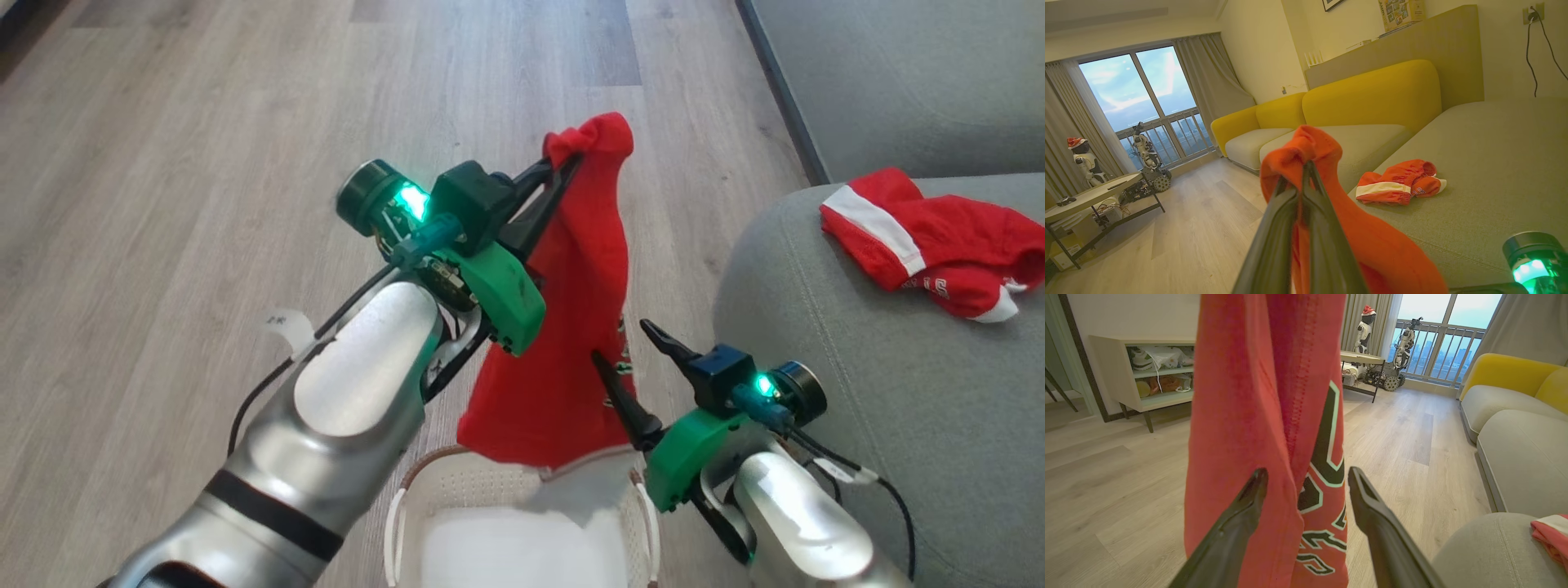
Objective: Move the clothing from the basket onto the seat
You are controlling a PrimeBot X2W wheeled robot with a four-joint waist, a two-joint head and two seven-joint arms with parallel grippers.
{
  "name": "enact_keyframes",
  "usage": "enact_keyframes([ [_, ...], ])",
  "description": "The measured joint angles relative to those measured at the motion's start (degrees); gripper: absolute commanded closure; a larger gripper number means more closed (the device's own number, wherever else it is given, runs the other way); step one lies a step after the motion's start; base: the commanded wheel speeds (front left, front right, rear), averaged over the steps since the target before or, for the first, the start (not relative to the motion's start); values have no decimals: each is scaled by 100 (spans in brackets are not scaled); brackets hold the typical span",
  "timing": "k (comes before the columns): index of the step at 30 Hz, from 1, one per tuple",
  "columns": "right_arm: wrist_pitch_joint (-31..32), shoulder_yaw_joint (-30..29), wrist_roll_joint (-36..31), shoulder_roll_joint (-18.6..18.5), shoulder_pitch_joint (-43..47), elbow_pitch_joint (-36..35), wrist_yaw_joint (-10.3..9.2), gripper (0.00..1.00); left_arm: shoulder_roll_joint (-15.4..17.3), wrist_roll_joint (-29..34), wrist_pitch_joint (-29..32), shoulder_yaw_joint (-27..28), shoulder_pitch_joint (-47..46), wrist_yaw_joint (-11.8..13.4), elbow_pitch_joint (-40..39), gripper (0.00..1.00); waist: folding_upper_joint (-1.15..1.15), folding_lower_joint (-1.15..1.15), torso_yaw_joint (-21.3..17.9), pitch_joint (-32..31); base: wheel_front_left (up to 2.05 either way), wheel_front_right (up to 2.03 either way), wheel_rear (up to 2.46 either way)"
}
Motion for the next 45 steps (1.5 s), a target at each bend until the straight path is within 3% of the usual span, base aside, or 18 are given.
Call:
enact_keyframes([
  [9, 0, 80, 21, -9, -420, 695, 0, 0, -2, -297, -38, -491, 0, 98, -171, 100, 0, 0, 241, -12, 0, 0, 0],
  [13, 0, 547, 330, -31, -653, 981, 0, 0, -2, -412, -40, -666, 0, 160, -299, 100, 0, 0, 352, 4, 0, 0, 0],
  [14, 0, 657, 423, -27, -713, 1042, 0, 6, -3, -441, -41, -698, 0, 182, -318, 100, 0, 0, 374, 12, 0, 0, 0],
  [16, 0, 783, 570, -30, -841, 1137, 0, 56, 0, -493, -54, -720, -1, 205, -360, 100, 0, 0, 406, 33, 0, 0, 0],
  [17, 0, 818, 626, -30, -903, 1174, 0, 75, 0, -494, -78, -743, -5, 231, -376, 100, 0, 0, 418, 44, 0, 0, 0],
  [18, 0, 855, 664, -30, -963, 1209, 0, 75, 0, -521, -92, -773, -13, 249, -387, 100, 0, 0, 430, 53, 0, 0, 0],
  [19, 0, 888, 694, -31, -1012, 1225, 0, 100, 0, -549, -92, -802, -23, 253, -387, 100, 0, 0, 439, 61, 0, 0, 0],
  [28, 0, 899, 842, -31, -1087, 1131, 0, 100, 36, -702, -186, -705, -87, 409, -125, 100, 0, 0, 376, 123, 0, 0, 0],
  [30, 0, 777, 832, -31, -1081, 1057, 0, 100, 85, -744, -241, -644, -82, 459, -45, 51, 0, 0, 330, 137, 0, 0, 0],
  [31, 0, 710, 826, -34, -1079, 1011, 0, 100, 110, -761, -257, -628, -73, 476, -8, 19, 0, 0, 303, 144, 0, 0, 0],
  [32, 0, 634, 794, -36, -1079, 960, 0, 100, 131, -786, -271, -612, -60, 504, 27, 0, 0, 0, 274, 150, 0, 0, 0],
  [45, 0, -563, 320, -261, -795, 257, 0, 100, 416, -895, -392, -425, 907, 635, 353, 0, 0, 0, -392, 222, 0, 0, 0],
])
